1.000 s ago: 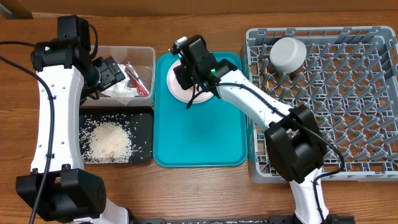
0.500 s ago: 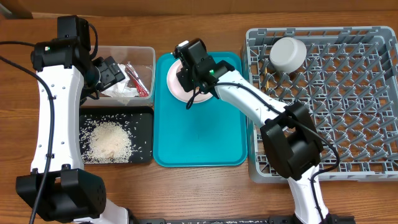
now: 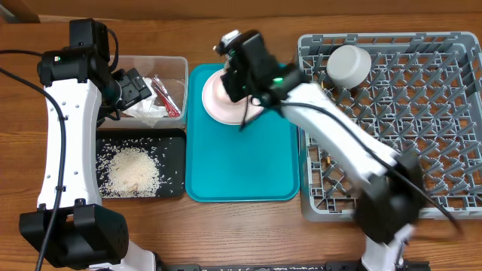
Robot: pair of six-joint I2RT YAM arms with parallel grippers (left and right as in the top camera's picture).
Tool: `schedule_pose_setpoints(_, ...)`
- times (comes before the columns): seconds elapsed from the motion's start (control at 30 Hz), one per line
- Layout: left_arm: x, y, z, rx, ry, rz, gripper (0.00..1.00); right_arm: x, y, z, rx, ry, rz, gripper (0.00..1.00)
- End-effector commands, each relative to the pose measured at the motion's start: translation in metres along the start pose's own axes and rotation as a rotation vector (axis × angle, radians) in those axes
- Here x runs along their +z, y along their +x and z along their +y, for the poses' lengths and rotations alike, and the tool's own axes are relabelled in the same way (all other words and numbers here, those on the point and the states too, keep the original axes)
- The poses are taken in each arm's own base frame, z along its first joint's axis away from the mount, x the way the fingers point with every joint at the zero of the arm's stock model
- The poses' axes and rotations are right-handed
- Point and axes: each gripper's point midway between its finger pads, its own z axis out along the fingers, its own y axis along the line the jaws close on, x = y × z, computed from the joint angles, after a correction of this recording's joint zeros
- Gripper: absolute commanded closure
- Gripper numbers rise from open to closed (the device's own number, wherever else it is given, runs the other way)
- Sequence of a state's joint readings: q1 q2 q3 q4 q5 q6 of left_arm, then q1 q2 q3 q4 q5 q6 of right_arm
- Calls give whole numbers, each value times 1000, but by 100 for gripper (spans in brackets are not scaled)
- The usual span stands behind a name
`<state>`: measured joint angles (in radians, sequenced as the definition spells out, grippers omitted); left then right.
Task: Sort waste into correct bins and load items into the dishwasher
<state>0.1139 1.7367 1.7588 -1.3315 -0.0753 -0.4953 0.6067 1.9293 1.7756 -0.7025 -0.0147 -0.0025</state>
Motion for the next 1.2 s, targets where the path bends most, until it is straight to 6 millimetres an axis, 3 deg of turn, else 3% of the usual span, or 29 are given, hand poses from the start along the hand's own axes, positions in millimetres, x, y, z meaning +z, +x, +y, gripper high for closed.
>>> schedule_pose_setpoints(0.0, -7, -6, 0, -5, 9, -24, 0, -81, -33, -6, 33, -33, -118, 96)
schedule_pose_setpoints(0.1, -7, -6, -1, -4, 9, -24, 0, -118, -22, -25, 92, -54, -92, 96)
schedule_pose_setpoints(0.17, -7, -6, -1, -4, 9, -24, 0, -132, -12, -42, 139, -65, -60, 96)
schedule_pose_setpoints(0.27, -7, -6, -1, -4, 9, -24, 0, -141, 11, -69, 239, -118, 14, 96)
schedule_pose_setpoints(0.37, -7, -6, -1, -4, 9, -24, 0, -143, 30, -82, 280, -260, 51, 96)
schedule_pose_setpoints(0.53, -7, -6, -1, -4, 9, -24, 0, -137, 50, -103, 343, -507, 11, 96)
schedule_pose_setpoints(0.8, -7, -6, -1, -4, 9, -24, 0, -121, 65, -122, 383, -825, -159, 96)
schedule_pose_setpoints(1.07, -7, -6, -1, -4, 9, -24, 0, -96, 83, -136, 436, -958, -234, 96)
schedule_pose_setpoints(1.17, -7, -6, -1, -4, 9, -24, 0, -88, 89, -138, 455, -960, -220, 90)
